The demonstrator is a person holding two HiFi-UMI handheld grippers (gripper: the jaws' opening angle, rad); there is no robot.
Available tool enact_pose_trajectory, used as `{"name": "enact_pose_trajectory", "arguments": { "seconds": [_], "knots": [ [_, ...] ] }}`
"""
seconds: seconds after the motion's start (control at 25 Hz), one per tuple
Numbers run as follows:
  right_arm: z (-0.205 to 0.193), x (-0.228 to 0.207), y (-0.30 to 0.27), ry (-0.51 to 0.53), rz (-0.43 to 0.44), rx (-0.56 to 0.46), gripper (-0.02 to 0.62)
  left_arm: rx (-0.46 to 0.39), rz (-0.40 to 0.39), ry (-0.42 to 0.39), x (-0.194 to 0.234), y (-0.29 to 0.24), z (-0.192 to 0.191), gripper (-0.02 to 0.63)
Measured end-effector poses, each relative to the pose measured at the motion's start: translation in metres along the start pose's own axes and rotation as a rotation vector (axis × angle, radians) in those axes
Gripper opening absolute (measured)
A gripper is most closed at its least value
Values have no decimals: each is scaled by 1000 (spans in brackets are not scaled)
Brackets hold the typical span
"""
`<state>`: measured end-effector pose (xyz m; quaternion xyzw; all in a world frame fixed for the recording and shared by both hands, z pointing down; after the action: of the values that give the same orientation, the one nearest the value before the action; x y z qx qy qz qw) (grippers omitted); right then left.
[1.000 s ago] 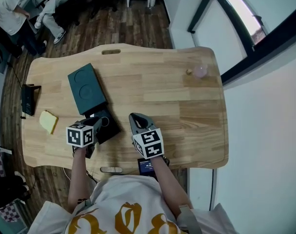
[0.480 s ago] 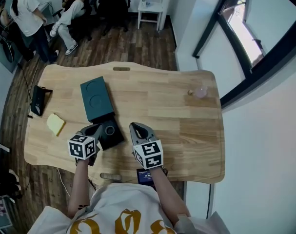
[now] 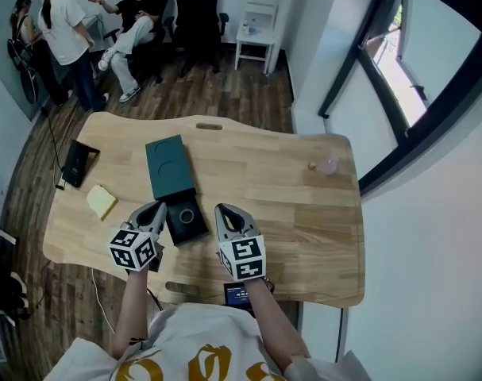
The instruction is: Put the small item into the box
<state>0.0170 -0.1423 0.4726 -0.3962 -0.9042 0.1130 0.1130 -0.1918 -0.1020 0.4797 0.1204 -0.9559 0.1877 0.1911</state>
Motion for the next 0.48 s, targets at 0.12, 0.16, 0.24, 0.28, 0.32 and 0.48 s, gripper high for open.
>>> {"name": "enact_pose_trajectory", "arguments": {
  "seconds": [0.12, 0.16, 0.24, 0.28, 0.32, 0.48],
  "knots": [
    [6, 3, 6, 2, 3, -17, 5, -73, 1, -35, -5, 13, 13, 3],
    [6, 3, 7, 4, 0, -20, 3, -90, 6, -48, -7, 17, 16, 3],
    [8, 6, 9, 10, -9, -22, 3, -120, 15, -49, -7, 24, 21, 3],
    [9, 7, 10, 12, -13, -24, 5, -137, 14, -33, -6, 28, 23, 3],
    [10, 8, 10, 15, -15, -26, 5, -154, 7, -8, -5, 31, 26, 3],
    [15, 13, 11, 46, -12, -31, 4, -193, -23, 38, -2, 39, 30, 3]
  ]
}}
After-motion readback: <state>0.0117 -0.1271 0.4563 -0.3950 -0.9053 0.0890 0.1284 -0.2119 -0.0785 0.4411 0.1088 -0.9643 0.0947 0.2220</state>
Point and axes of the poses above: the fingertips, and each gripper's own axes: y backward along the fingers, x to its left, z out of its top, the point moved 6 cm from there along y, backward along the fingers, and after that the axes turned 12 degrees about y, right-handed, at the moved point
